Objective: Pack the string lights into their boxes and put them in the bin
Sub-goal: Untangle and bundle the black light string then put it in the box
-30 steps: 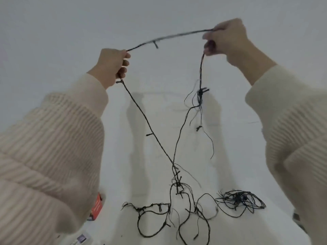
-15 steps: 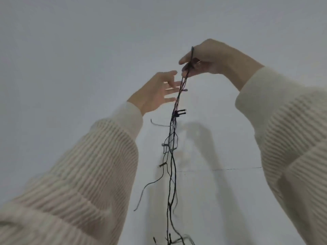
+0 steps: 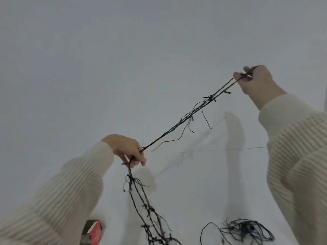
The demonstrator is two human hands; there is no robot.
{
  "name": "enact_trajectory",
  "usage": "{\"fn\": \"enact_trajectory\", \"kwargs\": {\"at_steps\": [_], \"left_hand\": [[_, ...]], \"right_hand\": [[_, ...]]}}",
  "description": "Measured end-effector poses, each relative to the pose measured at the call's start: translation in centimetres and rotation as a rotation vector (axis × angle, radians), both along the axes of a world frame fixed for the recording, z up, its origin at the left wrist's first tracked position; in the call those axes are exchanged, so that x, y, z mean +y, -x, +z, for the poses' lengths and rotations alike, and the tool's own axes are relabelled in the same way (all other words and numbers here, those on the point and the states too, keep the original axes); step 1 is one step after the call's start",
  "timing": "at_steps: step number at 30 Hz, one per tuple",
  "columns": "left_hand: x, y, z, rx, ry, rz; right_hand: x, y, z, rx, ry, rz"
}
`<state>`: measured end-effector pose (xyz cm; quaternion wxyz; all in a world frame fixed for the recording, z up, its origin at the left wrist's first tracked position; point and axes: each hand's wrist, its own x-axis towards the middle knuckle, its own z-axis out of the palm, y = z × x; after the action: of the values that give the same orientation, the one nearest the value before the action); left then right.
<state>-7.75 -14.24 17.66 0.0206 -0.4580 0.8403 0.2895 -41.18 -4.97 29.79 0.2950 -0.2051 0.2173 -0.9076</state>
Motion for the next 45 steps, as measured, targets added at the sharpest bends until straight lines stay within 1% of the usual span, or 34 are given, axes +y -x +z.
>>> {"fn": "enact_trajectory", "kwargs": {"at_steps": [1,2,3,4,5,6,8,9,11,12,13,14,15,16,17,18,19,20,21,23,24,27,28,30,31,33,36,37,39,41,43,44,45], "left_hand": [[-0.3,-0.8,-0.2,-0.018,0.048,0.040],[-0.6,-1.2,-0.2,0.051,0.081,0.082],[-0.8,-1.4,0.2,0.204,0.082,0.133],[-0.8,-1.3,0.8,0.381,0.062,0.183],[-0.6,-1.0,1.7,0.508,0.059,0.213],[-0.2,-0.6,2.8,0.561,0.075,0.222],[0.6,0.6,5.0,0.494,0.170,0.185],[1.1,1.1,6.0,0.440,0.241,0.169],[1.8,1.8,7.6,0.353,0.348,0.154],[2.0,2.2,8.1,0.311,0.363,0.137],[2.3,2.6,8.4,0.271,0.360,0.122],[2.5,3.0,8.5,0.238,0.360,0.107],[2.6,3.5,8.4,0.214,0.369,0.093],[2.8,4.0,8.0,0.197,0.382,0.084],[2.8,4.4,7.5,0.188,0.391,0.077],[2.8,4.8,6.9,0.188,0.400,0.073],[2.7,4.9,6.1,0.198,0.411,0.072],[2.5,4.8,5.2,0.214,0.422,0.076],[2.2,4.5,4.2,0.229,0.437,0.083],[1.8,3.3,1.9,0.298,0.450,0.090],[1.6,2.6,0.5,0.377,0.429,0.090],[1.9,1.2,-4.9,0.737,0.233,0.061],[2.3,1.2,-6.8,0.818,0.182,0.055],[2.9,1.6,-10.0,0.902,0.113,0.069],[3.2,1.8,-11.2,0.898,0.092,0.072],[3.5,2.2,-12.9,0.800,0.040,0.025],[3.6,2.4,-15.0,0.595,-0.134,-0.117],[3.5,2.4,-15.7,0.504,-0.174,-0.154],[2.9,2.3,-17.5,0.282,-0.165,-0.198],[1.8,1.8,-19.6,0.073,-0.130,-0.176],[0.3,1.0,-21.8,-0.091,-0.142,-0.082],[-0.2,0.5,-22.6,-0.149,-0.153,-0.037],[-0.8,0.0,-23.1,-0.161,-0.164,0.019]], "right_hand": [[-0.1,1.3,-1.7,-0.033,-0.038,-0.060],[-0.4,2.7,-3.4,-0.054,-0.090,-0.127],[-0.9,4.1,-5.3,-0.046,-0.172,-0.192],[-1.4,5.3,-7.3,0.002,-0.299,-0.242],[-2.0,6.3,-9.3,0.088,-0.456,-0.272],[-2.6,6.9,-11.4,0.189,-0.589,-0.262],[-3.4,7.4,-15.4,0.452,-0.863,-0.192],[-3.2,6.8,-16.8,0.642,-0.988,-0.098],[-1.7,3.5,-18.0,1.109,-1.239,0.215],[-0.8,1.3,-17.7,1.328,-1.318,0.340],[-0.4,-0.9,-17.0,1.465,-1.295,0.399],[-0.2,-3.2,-16.0,1.501,-1.161,0.411],[-0.3,-5.3,-14.9,1.433,-0.954,0.428],[-0.3,-7.6,-13.8,1.309,-0.732,0.482],[-0.6,-9.6,-12.9,1.199,-0.558,0.552],[-1.1,-11.4,-12.3,1.148,-0.465,0.626],[-1.8,-12.9,-12.2,1.163,-0.440,0.692],[-2.2,-14.2,-12.3,1.209,-0.461,0.742],[-2.6,-15.0,-12.6,1.254,-0.528,0.767],[-3.1,-15.7,-13.4,1.296,-0.672,0.736],[-3.1,-15.5,-13.6,1.299,-0.711,0.698],[-3.1,-14.7,-13.4,1.245,-0.670,0.626],[-3.1,-14.5,-13.2,1.234,-0.643,0.609],[-3.1,-14.3,-13.0,1.242,-0.625,0.549],[-3.1,-14.2,-12.9,1.237,-0.620,0.517],[-3.0,-13.6,-12.5,1.155,-0.567,0.465],[-2.9,-11.8,-10.7,0.960,-0.450,0.386],[-2.8,-11.0,-10.0,0.898,-0.410,0.363],[-2.7,-9.6,-8.5,0.788,-0.332,0.317],[-2.6,-8.3,-7.2,0.708,-0.261,0.267],[-2.5,-7.4,-6.2,0.678,-0.208,0.236],[-2.4,-7.2,-5.8,0.693,-0.203,0.225],[-2.4,-7.1,-5.5,0.742,-0.224,0.213]]}}
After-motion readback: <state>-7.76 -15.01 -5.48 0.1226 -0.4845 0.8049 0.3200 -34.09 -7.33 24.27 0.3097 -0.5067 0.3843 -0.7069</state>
